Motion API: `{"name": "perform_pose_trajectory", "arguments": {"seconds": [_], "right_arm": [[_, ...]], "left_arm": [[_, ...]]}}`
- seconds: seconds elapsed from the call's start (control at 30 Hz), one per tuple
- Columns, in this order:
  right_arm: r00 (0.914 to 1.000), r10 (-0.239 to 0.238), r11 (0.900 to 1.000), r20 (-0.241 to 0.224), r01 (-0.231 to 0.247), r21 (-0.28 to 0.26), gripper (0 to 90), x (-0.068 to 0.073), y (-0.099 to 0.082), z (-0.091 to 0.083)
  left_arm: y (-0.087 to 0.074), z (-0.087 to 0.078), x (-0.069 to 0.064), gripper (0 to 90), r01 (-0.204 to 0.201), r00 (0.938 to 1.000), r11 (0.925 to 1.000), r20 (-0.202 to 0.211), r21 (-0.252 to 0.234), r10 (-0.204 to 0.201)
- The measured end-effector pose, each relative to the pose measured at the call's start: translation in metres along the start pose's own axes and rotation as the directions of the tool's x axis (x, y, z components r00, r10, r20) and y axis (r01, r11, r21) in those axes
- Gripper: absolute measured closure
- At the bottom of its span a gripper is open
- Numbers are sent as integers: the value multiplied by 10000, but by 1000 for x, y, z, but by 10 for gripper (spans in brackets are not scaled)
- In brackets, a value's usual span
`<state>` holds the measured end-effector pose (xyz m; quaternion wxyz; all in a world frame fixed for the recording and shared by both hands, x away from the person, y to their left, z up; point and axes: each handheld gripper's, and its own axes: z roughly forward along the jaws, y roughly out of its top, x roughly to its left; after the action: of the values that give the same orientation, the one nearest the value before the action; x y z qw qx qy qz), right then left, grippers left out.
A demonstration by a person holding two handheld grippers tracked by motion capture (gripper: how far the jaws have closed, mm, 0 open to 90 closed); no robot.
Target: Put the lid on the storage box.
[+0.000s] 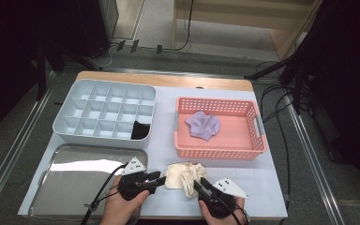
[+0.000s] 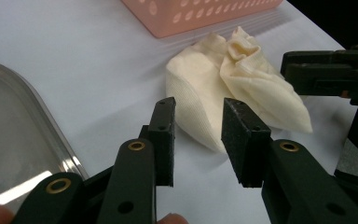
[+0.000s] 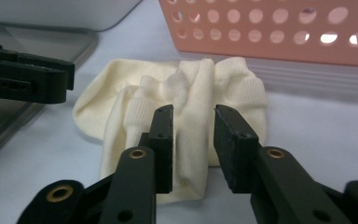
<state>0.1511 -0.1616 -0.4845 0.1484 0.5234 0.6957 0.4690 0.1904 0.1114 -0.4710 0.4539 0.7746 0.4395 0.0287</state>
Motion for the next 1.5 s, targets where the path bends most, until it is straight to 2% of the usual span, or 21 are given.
{"name": "perform_pose_trajectory", "arguments": {"seconds": [0.03, 0.07, 0.13, 0.17, 0.2, 0.3, 0.4, 0.53, 0.6, 0.67, 0.7, 0.77, 0.83, 0.87, 0.9, 1.0, 1.07, 1.17, 1.37, 1.47, 1.5], "right_arm": [[10000, 0, 10000, 0, 0, 0, 670, 0, 0, 0], [9995, -305, 9989, 100, 308, -356, 710, 3, 2, -6], [9990, -453, 9979, 35, 454, -455, 732, 6, 3, -8], [9967, -774, 9954, -255, 758, -591, 790, 13, 4, -12], [9952, -888, 9946, -401, 865, -578, 798, 15, 4, -12], [9910, -1223, 9922, -540, 1208, -310, 799, 25, 1, -9], [9900, -1294, 9916, -565, 1293, -48, 757, 28, -1, -4], [9894, -1417, 9893, -305, 1426, 305, 696, 29, -5, 3], [9889, -1466, 9865, -242, 1480, 707, 673, 29, -8, 9], [9882, -1498, 9844, -310, 1520, 889, 676, 29, -9, 11], [9847, -1734, 9796, -182, 1744, 1001, 782, 30, -10, 12], [9868, -1607, 9819, -203, 1619, 984, 839, 30, -9, 12], [9883, -1512, 9834, -190, 1523, 984, 848, 29, -8, 11], [9934, -1112, 9909, -296, 1131, 726, 851, 29, -6, 8], [9949, -956, 9938, -336, 973, 535, 851, 30, -5, 6], [9951, -906, 9955, -407, 917, 246, 850, 34, -3, 2], [9932, -973, 9952, -645, 980, 76, 850, 41, -2, 2], [9917, -1166, 9931, -533, 1169, 17, 847, 43, -4, 5], [9961, -851, 9958, -224, 843, -345, 834, 30, 2, -4], [9989, -457, 9962, 50, 460, -742, 826, 13, 6, -16], [9994, -182, 9960, 304, 208, -864, 822, 1, 8, -23]], "left_arm": [[0, 0, 0, 662, 0, 10000, 10000, 0, 0, 0], [0, 0, 0, 663, 16, 10000, 10000, 10, -62, -16], [0, 0, -1, 665, 4, 10000, 10000, 8, -59, -4], [0, 0, -2, 667, 12, 10000, 10000, 47, -52, -12], [0, 0, -2, 669, -14, 10000, 10000, 71, -33, 15], [-1, 1, -4, 671, -40, 9999, 10000, 104, -39, 40], [-1, 0, -5, 670, -57, 9998, 10000, 165, -40, 58], [-1, 0, -6, 670, -54, 9997, 10000, 224, -58, 56], [-1, 1, -8, 669, -75, 9994, 10000, 323, -56, 77], [-2, 2, -9, 668, -56, 9994, 10000, 334, -33, 57], [-2, 4, -12, 668, -133, 9991, 9999, 412, 8, 133], [-3, 5, -14, 668, -175, 9988, 9998, 457, 42, 173], [-3, 5, -15, 669, -204, 9986, 9998, 487, 58, 201], [-3, 5, -18, 669, -228, 9982, 9997, 562, 37, 226], [-3, 4, -19, 669, -235, 9973, 9997, 700, -26, 236], [-2, 3, -22, 666, -251, 9961, 9997, 844, -74, 257], [-2, 4, -25, 661, -339, 9940, 9994, 1040, -85, 346], [-3, 6, -27, 636, -423, 9927, 9991, 1134, -2, 421], [-4, 7, -27, 620, -426, 9924, 9991, 1156, -33, 427], [-3, 5, -25, 620, -426, 9931, 9991, 1095, -68, 431], [-2, 4, -23, 621, -380, 9934, 9992, 1078, -88, 387]]}}
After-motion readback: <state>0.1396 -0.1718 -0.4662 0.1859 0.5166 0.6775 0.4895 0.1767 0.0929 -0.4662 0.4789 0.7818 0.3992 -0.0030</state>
